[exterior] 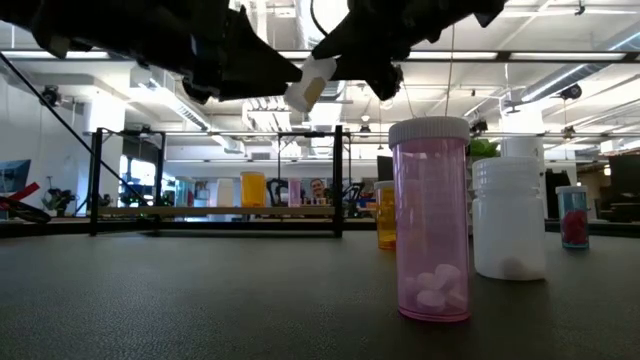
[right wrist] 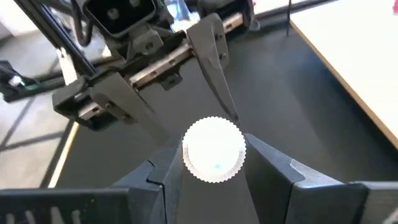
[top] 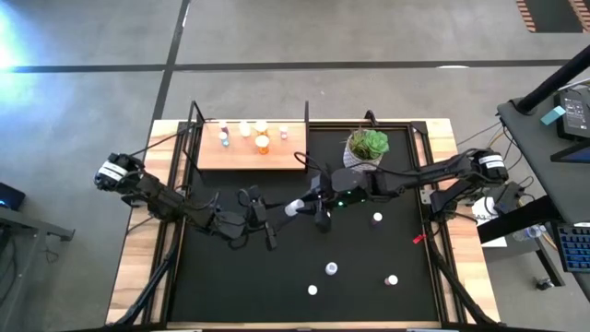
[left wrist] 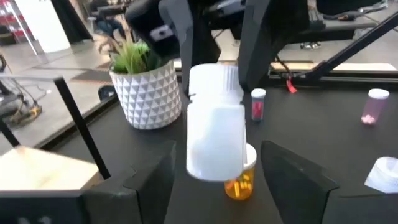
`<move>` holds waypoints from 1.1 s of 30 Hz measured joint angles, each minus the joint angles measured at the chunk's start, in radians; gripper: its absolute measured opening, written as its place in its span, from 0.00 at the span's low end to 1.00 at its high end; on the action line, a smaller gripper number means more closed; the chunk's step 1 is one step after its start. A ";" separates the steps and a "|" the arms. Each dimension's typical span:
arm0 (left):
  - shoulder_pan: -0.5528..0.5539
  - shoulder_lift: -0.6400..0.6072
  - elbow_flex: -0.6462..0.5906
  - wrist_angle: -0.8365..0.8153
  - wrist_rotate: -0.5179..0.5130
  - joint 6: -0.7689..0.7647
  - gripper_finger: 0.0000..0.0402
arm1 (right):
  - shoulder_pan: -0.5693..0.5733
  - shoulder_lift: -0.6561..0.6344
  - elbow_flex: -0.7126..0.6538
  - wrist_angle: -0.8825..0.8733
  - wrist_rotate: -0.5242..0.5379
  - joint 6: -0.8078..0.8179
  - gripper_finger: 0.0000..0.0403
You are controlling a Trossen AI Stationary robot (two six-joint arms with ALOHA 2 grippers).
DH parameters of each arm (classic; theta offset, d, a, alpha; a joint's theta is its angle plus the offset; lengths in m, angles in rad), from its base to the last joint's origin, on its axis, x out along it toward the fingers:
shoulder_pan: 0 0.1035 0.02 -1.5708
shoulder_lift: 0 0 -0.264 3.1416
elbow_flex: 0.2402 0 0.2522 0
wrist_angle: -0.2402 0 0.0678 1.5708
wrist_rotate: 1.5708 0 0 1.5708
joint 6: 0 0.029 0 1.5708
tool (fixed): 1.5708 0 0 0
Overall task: Pick and place medicine bottles onto shelf by color
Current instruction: Put the bottom left white pill bottle on the shelf aligned with the other white pill bottle
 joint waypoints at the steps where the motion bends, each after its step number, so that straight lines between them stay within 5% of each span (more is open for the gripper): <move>1: 0.002 0.000 0.000 -0.005 0.000 -0.012 0.55 | 0.000 0.004 0.015 -0.032 0.001 0.000 0.33; 16: 0.073 0.000 -0.001 -0.093 0.173 -0.146 0.58 | 0.014 0.263 0.370 -0.451 0.102 -0.112 0.33; 33: 0.072 -0.002 -0.013 -0.213 0.069 -0.145 0.57 | 0.016 0.388 0.611 -0.631 0.188 -0.210 0.33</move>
